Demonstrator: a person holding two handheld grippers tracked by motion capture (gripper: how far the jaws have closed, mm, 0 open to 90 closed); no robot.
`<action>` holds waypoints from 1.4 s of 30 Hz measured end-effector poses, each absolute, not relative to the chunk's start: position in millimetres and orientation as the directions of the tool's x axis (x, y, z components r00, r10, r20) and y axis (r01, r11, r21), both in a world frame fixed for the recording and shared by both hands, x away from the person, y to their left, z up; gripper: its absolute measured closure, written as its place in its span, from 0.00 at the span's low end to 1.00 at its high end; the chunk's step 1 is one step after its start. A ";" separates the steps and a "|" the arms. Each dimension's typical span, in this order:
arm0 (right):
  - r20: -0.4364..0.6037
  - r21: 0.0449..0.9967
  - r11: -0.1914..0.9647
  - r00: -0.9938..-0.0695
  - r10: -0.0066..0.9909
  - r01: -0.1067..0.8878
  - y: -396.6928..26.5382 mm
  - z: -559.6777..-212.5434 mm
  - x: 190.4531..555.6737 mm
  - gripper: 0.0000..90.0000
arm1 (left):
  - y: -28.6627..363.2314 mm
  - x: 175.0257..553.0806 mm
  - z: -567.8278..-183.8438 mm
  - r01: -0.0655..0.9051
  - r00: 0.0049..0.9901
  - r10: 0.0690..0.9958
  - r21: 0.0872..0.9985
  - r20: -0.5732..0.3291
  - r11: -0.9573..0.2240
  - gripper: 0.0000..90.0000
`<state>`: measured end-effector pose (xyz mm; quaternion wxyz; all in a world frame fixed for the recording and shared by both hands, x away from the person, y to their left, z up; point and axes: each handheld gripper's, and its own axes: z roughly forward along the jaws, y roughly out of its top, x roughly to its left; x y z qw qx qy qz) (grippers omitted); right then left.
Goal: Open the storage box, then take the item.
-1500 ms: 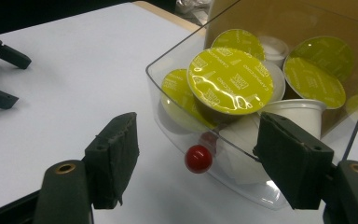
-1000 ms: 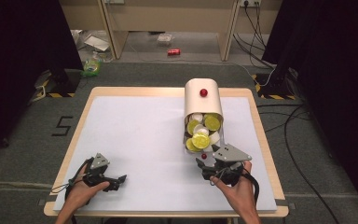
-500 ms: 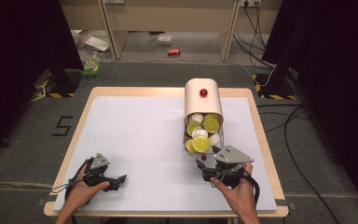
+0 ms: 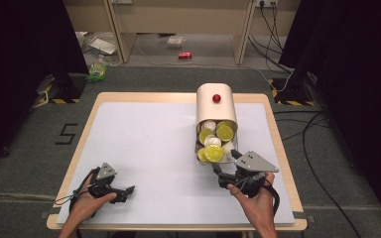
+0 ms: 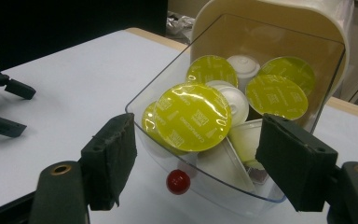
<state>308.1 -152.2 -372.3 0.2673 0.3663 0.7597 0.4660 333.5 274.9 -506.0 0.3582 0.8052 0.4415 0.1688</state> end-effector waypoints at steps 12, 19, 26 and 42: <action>-0.067 0.910 0.287 -0.576 0.814 0.299 -148.4 -367.4 318.5 0.30 | 274.4 333.2 -506.0 0.590 0.552 0.833 0.725 -0.041 -0.355 0.00; -0.073 0.905 0.298 -0.577 0.814 0.305 -139.8 -368.1 330.8 0.28 | 274.5 333.2 -506.1 0.590 0.552 0.833 0.726 -0.041 -0.355 0.00; -0.080 0.899 0.312 -0.586 0.807 0.306 -127.5 -367.0 343.3 0.28 | 274.4 333.2 -506.0 0.590 0.552 0.833 0.725 -0.041 -0.355 0.00; -0.080 0.863 0.349 -0.583 0.809 0.365 -123.0 -380.0 351.6 0.33 | 274.4 333.2 -506.0 0.590 0.552 0.833 0.726 -0.041 -0.355 0.00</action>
